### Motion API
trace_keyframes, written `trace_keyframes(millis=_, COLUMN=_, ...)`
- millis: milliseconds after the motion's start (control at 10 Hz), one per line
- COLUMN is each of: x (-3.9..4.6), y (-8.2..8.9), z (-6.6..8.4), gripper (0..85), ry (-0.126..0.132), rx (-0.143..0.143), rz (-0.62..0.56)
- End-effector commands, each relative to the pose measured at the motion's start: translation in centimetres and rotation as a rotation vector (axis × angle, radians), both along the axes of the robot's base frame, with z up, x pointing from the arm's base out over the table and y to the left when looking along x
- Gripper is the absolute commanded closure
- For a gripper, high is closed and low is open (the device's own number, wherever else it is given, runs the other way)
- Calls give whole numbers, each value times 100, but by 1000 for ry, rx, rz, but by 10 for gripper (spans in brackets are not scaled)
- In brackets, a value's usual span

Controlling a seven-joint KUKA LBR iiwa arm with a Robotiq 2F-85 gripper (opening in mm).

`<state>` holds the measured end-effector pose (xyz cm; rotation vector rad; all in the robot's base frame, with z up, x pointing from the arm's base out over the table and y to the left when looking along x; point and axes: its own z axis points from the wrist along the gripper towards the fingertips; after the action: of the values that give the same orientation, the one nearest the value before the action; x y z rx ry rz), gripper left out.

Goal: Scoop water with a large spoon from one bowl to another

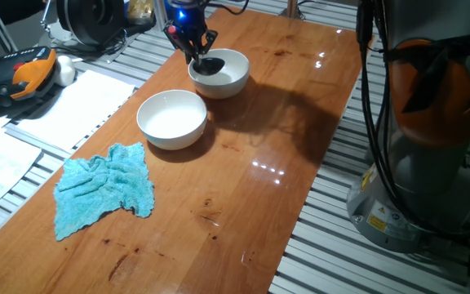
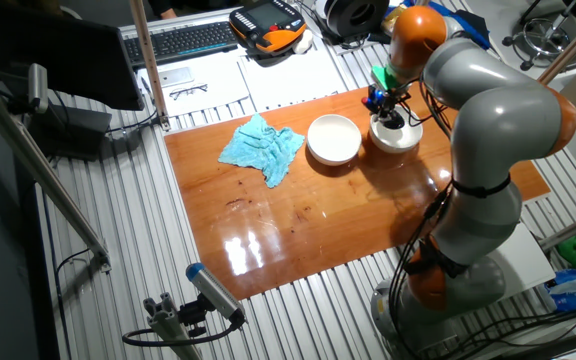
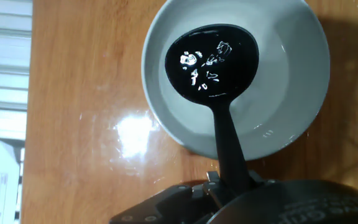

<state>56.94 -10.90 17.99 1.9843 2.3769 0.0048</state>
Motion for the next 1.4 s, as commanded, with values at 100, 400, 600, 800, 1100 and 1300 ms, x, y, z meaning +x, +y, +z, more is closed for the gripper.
trace_keyframes(millis=100, x=-12, y=7, z=32, gripper=850, ry=-2, rx=7, rz=-1)
trace_keyframes(millis=400, x=-30, y=32, z=95, gripper=850, ry=-13, rx=19, rz=-8)
trace_keyframes(millis=600, x=-31, y=37, z=112, gripper=850, ry=-34, rx=27, rz=-11)
trace_keyframes(millis=800, x=-30, y=43, z=122, gripper=850, ry=-54, rx=29, rz=-9)
trace_keyframes(millis=1100, x=9, y=83, z=173, gripper=850, ry=-50, rx=29, rz=-5)
trace_keyframes(millis=1300, x=56, y=135, z=236, gripper=850, ry=-39, rx=26, rz=-5)
